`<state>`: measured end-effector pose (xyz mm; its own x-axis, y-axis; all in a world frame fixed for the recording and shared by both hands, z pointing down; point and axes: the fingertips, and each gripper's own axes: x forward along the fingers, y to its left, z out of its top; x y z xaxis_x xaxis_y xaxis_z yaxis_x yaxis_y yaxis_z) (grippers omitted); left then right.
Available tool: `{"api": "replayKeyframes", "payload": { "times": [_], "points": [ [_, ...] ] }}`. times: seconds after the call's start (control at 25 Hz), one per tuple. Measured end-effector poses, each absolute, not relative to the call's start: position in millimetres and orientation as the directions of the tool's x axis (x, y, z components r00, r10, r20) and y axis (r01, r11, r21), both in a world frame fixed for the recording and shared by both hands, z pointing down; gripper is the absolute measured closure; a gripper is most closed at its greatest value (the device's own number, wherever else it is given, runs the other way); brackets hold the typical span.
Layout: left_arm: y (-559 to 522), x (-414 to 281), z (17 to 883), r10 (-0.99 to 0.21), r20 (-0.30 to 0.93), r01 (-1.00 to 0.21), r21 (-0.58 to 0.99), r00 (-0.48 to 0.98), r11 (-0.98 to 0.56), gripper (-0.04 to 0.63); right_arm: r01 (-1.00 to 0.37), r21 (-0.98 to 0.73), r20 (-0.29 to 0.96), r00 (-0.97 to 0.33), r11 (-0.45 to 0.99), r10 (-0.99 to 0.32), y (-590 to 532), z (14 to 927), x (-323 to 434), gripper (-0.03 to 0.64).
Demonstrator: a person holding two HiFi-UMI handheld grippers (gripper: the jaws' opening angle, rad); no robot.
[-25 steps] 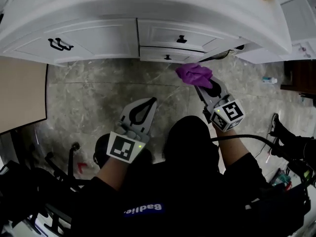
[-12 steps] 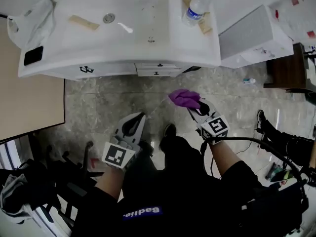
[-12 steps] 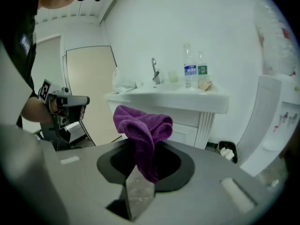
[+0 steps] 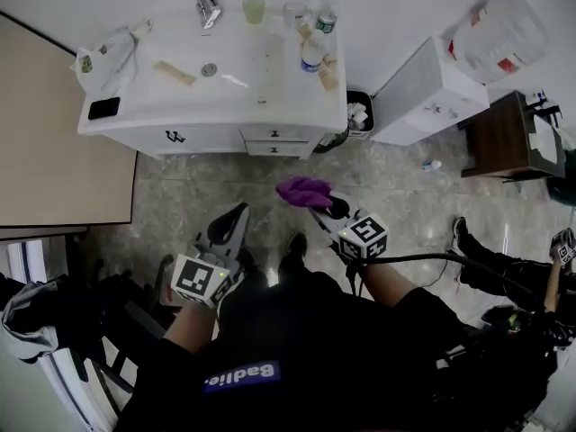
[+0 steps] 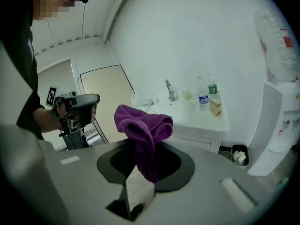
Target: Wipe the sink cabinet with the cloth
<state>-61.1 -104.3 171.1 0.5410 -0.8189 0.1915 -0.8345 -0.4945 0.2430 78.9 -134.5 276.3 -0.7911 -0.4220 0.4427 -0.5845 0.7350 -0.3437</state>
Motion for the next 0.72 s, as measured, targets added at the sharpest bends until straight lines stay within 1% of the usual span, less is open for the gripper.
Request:
{"api": "replayKeyframes", "payload": {
  "times": [0.24,0.4,0.6,0.72],
  "points": [
    [-60.8,-47.1,145.9,-0.810,0.171,-0.818,0.265,0.561,-0.511,0.591,-0.597,-0.359,0.443,-0.785,0.717,-0.432,-82.4,259.4,76.5,0.531],
    [-18.1,-45.4,130.4,-0.764,0.132,-0.767,0.250,0.632,-0.591,0.591,-0.626,-0.324,0.441,-0.763,0.710,-0.472,-41.5,243.7,69.3,0.531],
    [43.7,-71.2,121.8,-0.724,0.105,-0.721,0.266,0.682,-0.641,0.591,-0.684,-0.328,0.403,-0.725,0.651,-0.558,19.6,224.6,44.3,0.531],
    [76.8,-77.9,119.9,-0.702,0.104,-0.696,0.294,0.705,-0.656,0.591,-0.688,-0.316,0.381,-0.722,0.653,-0.577,52.9,210.6,29.2,0.531]
  ]
}}
